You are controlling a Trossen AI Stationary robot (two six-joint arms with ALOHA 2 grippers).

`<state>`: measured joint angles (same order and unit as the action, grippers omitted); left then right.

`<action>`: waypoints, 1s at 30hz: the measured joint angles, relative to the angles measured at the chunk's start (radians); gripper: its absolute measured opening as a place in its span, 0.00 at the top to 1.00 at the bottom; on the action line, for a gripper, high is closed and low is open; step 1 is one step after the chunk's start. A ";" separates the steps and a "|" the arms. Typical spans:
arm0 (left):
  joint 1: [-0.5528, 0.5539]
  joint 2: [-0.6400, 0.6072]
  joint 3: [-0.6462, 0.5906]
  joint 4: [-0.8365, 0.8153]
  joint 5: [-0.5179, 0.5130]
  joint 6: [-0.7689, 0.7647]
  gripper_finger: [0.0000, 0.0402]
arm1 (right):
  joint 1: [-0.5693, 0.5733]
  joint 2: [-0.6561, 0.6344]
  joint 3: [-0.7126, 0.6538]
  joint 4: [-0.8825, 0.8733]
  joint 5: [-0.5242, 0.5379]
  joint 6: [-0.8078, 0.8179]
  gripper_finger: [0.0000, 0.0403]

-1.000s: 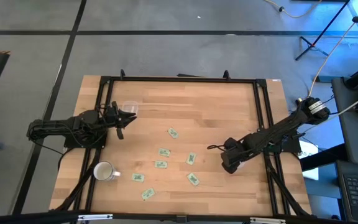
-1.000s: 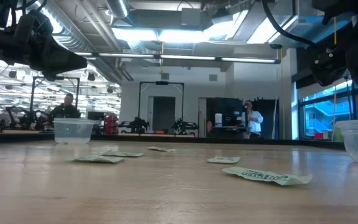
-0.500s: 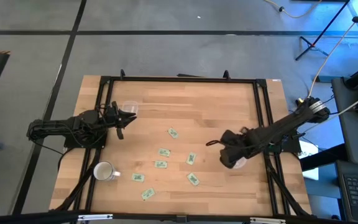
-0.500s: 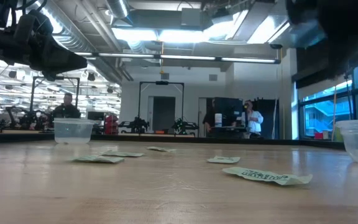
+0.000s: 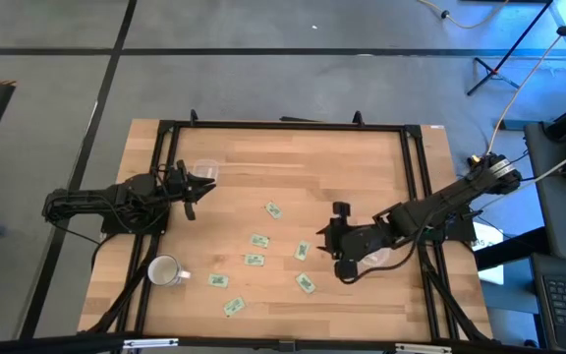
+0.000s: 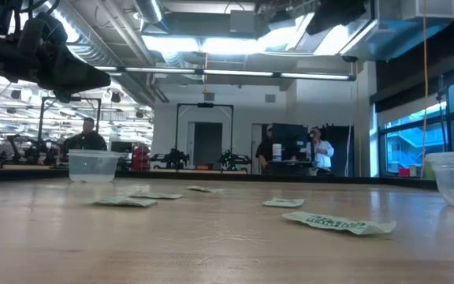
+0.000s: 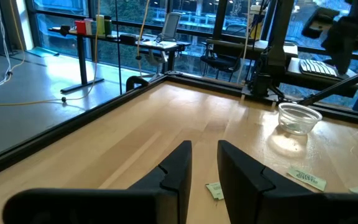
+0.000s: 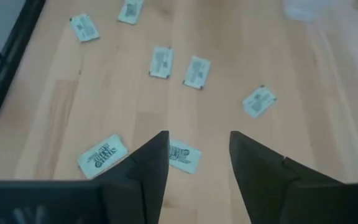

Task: Pick and place Stevia / Truvia into bins
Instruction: Put the stevia packet into the round transparent container

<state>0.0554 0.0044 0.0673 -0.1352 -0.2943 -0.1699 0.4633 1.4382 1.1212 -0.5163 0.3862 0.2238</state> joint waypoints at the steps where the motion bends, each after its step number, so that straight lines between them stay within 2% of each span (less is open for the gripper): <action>1: 0.000 0.000 0.000 0.000 0.000 0.000 0.82 | 0.000 0.008 -0.012 0.021 -0.008 0.004 0.57; 12: 0.000 0.000 0.000 0.000 0.000 0.000 0.82 | 0.004 0.173 -0.052 0.236 -0.175 -0.051 0.57; 20: 0.000 0.000 0.000 0.000 0.000 0.000 0.82 | 0.026 0.297 0.068 0.174 -0.206 -0.063 0.57; 22: 0.000 0.000 0.000 0.000 0.000 0.000 0.82 | 0.033 0.338 0.131 0.105 -0.208 -0.007 0.57; 26: 0.000 0.000 0.000 0.000 0.000 0.000 0.82 | 0.033 0.420 0.272 -0.072 -0.206 0.236 0.57; 30: 0.000 0.000 0.000 0.000 0.000 0.000 0.82 | 0.038 0.501 0.387 -0.193 -0.212 0.395 0.57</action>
<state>0.0551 0.0044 0.0669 -0.1356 -0.2939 -0.1699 0.5011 1.9390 1.5081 -0.7092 0.1738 0.6188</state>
